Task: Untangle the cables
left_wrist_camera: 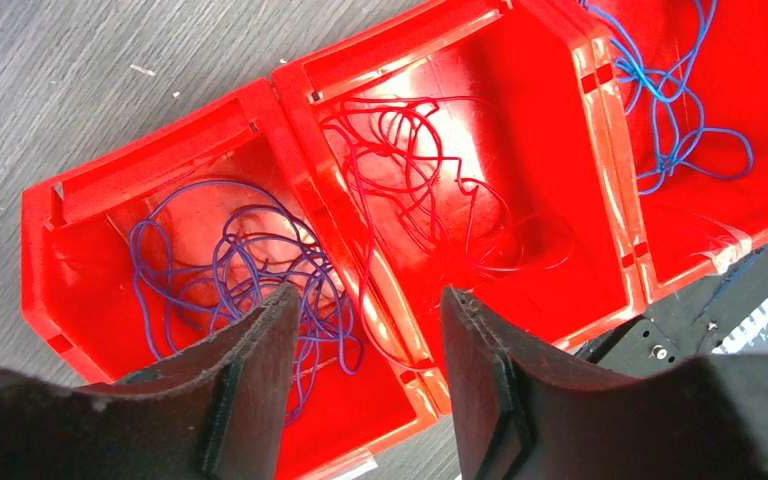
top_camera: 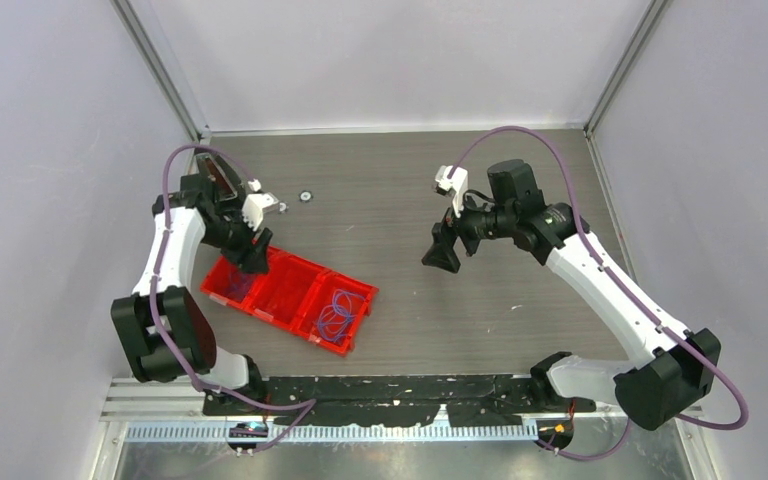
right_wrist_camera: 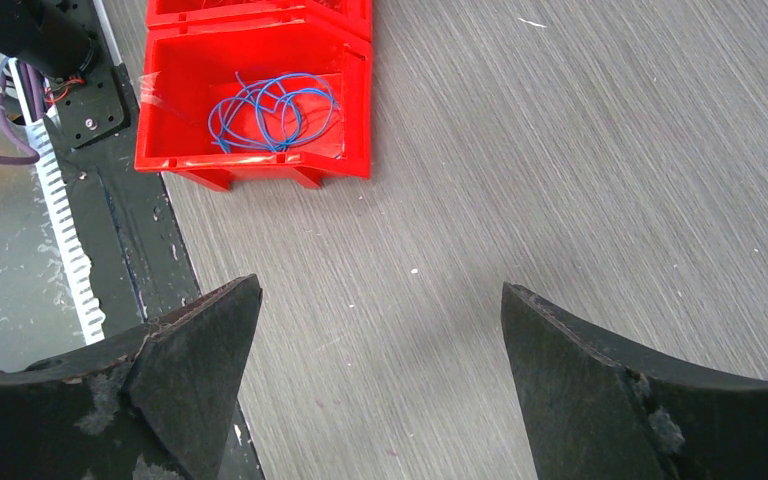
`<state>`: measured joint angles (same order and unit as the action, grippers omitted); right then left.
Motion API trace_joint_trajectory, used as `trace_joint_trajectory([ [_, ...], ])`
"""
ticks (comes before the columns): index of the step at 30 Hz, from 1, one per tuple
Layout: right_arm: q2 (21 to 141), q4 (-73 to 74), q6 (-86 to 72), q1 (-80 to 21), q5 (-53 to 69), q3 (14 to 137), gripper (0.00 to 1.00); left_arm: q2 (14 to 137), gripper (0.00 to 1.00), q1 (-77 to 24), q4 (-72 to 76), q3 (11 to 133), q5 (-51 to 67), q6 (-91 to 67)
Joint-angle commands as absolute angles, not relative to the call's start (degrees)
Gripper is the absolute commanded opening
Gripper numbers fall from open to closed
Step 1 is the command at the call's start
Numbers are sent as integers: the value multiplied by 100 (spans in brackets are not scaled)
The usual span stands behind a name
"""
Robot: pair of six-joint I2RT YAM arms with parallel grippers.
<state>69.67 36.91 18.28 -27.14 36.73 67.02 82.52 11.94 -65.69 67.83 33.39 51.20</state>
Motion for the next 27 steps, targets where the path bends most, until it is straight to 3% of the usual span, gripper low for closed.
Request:
trace_joint_trajectory([
  [1, 6974, 3533, 1867, -2681, 3751, 6998, 96, 8276, 53, 1153, -6379, 6868, 3180, 4839],
  [19, 6964, 3542, 1867, -2681, 3715, 6978, 96, 8518, 48, 1107, -6358, 6549, 2543, 4966],
  [27, 6998, 3545, 1898, -2683, 3634, 7020, 96, 8665, 34, 1107, -6377, 6435, 2594, 4966],
])
